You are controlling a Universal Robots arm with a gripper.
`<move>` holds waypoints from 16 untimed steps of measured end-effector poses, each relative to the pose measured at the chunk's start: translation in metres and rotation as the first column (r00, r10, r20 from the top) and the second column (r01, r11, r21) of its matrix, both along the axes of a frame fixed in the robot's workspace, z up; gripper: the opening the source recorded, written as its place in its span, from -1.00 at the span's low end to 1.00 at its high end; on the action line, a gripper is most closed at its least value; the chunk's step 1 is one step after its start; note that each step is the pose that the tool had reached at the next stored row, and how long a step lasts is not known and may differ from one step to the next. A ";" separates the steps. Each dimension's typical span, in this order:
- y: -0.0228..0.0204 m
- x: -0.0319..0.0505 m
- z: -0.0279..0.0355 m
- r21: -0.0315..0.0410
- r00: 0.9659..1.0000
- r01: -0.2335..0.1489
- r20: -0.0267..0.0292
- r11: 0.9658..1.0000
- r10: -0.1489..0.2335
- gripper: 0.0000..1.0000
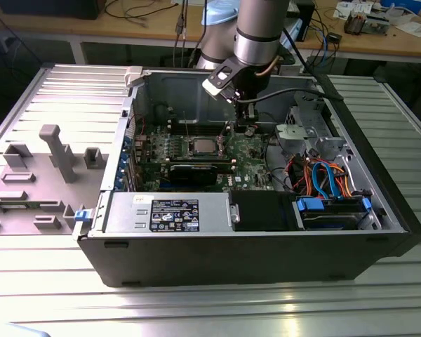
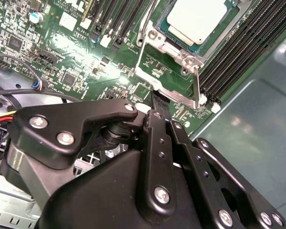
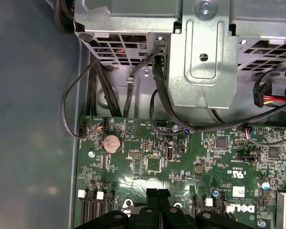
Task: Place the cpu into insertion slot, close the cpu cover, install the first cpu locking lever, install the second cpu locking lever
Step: 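Close the cpu cover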
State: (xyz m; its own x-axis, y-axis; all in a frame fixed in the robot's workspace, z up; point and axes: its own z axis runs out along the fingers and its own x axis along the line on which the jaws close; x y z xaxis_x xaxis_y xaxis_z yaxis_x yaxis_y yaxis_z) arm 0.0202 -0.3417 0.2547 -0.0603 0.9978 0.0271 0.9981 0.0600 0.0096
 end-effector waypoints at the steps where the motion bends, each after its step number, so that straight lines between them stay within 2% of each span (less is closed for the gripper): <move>1: 0.0000 -0.0008 0.0000 0.000 1.000 0.000 0.000 1.000 0.000 -0.79; 16: 0.0000 -0.0038 -0.0001 0.000 1.000 0.000 0.000 1.000 0.000 -0.79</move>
State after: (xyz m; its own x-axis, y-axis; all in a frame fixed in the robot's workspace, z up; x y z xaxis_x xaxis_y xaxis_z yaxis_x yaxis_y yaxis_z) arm 0.0164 -0.3417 0.2546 -0.0604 0.9978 0.0271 0.9981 0.0602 0.0095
